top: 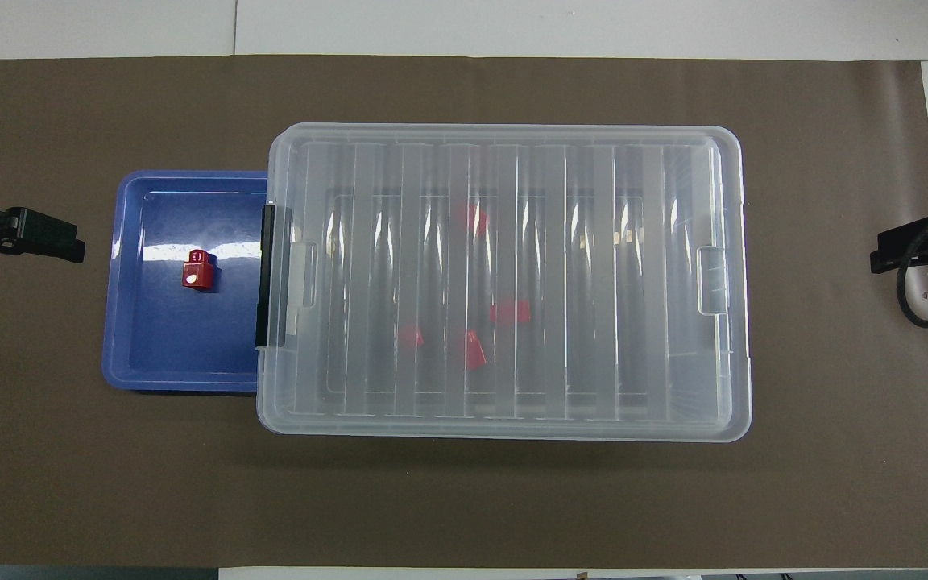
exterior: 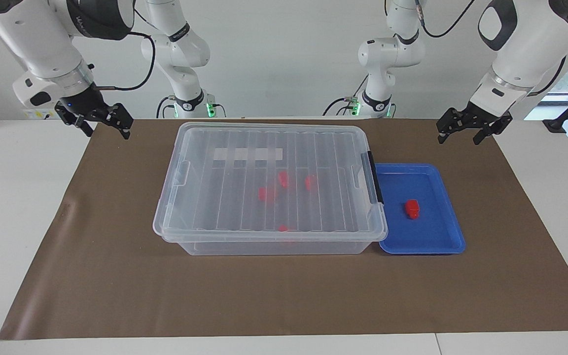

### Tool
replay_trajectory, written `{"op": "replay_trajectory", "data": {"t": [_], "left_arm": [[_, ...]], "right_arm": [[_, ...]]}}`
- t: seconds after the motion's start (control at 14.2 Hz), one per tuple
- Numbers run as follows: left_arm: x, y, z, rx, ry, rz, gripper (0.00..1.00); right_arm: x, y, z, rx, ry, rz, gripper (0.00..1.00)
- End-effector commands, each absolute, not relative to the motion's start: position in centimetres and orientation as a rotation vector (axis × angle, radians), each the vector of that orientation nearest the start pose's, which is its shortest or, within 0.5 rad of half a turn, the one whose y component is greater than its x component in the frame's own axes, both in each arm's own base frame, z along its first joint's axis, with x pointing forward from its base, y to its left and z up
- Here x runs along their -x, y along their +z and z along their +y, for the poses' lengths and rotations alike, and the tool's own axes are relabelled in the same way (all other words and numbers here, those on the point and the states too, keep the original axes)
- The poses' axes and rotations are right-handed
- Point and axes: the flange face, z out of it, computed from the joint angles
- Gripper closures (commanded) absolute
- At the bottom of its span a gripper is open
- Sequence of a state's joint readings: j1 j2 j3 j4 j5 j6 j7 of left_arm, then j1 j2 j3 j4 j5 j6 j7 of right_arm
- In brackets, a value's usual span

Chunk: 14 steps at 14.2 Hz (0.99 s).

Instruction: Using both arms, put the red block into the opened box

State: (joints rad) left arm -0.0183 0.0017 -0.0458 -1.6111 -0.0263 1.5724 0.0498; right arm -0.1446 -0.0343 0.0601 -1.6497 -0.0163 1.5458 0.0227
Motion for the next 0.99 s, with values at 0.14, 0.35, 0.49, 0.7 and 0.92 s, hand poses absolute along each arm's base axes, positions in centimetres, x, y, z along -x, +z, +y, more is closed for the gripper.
{"op": "replay_trajectory", "data": {"t": [0.14,0.35,0.49,0.7,0.92], "left_arm": [[-54.6,60.9,-3.6,3.160,0.032,0.171,0.00],[-54.8,61.0,-3.1,3.161,0.024,0.154,0.00],[-54.7,61.3,-2.8,3.161,0.022,0.154,0.00],[-54.9,61.8,-1.9,3.152,0.012,0.142,0.00],[-54.9,61.5,-2.3,3.150,0.019,0.152,0.00]], "right_arm": [[-53.5,60.7,-4.6,3.150,0.090,0.155,0.00],[-53.1,60.4,-4.9,3.149,0.098,0.169,0.00],[-53.6,61.3,-5.3,3.139,0.054,0.178,0.00],[-53.8,61.0,-5.0,3.129,0.029,0.193,0.00],[-53.9,58.7,-2.1,3.106,0.000,0.308,0.00]]}}
